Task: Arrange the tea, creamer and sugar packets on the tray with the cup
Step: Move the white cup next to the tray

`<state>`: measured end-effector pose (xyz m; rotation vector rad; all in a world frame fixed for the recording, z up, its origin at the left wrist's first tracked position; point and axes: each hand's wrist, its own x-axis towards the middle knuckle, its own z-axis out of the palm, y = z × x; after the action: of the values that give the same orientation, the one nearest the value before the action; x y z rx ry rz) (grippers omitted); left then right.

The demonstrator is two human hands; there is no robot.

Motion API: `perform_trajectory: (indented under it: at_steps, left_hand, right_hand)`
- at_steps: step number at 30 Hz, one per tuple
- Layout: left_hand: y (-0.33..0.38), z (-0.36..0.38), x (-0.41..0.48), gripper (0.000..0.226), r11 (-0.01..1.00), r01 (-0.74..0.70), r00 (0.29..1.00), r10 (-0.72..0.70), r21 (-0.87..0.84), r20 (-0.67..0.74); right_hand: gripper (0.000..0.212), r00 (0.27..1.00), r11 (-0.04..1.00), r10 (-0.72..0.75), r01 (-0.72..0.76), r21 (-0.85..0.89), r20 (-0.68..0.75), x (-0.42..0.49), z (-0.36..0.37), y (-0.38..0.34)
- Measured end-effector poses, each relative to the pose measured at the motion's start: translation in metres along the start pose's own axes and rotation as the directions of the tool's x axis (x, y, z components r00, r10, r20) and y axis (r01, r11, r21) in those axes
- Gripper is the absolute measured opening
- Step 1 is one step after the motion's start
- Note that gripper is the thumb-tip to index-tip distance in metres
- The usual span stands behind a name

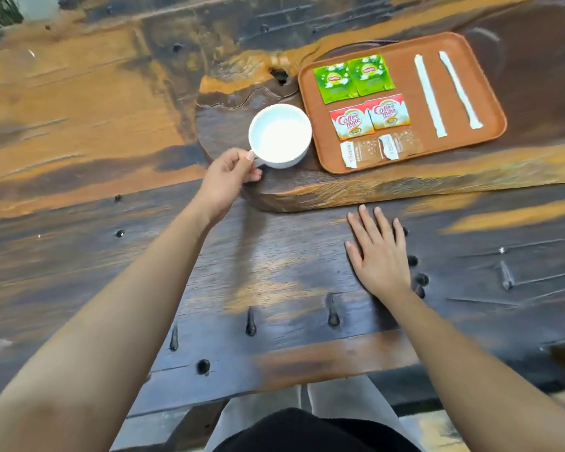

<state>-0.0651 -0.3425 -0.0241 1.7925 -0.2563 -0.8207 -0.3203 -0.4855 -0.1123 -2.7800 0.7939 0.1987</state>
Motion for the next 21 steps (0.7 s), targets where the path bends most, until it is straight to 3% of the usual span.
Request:
perform_trajectory:
  at_steps: [11,21]
  left_hand:
    - [0.006,0.0,0.039,0.023,0.999,0.02,1.0,-0.02,0.035,0.021]
    - [0.01,-0.004,0.044,0.018,0.998,0.067,0.995,-0.068,-0.02,-0.074]
  right_hand:
    - [0.052,1.0,1.0,-0.007,0.007,0.002,-0.011,0.002,0.001,0.002]
    - [0.053,1.0,1.0,-0.008,0.008,-0.002,0.008,0.002,0.0,0.003]
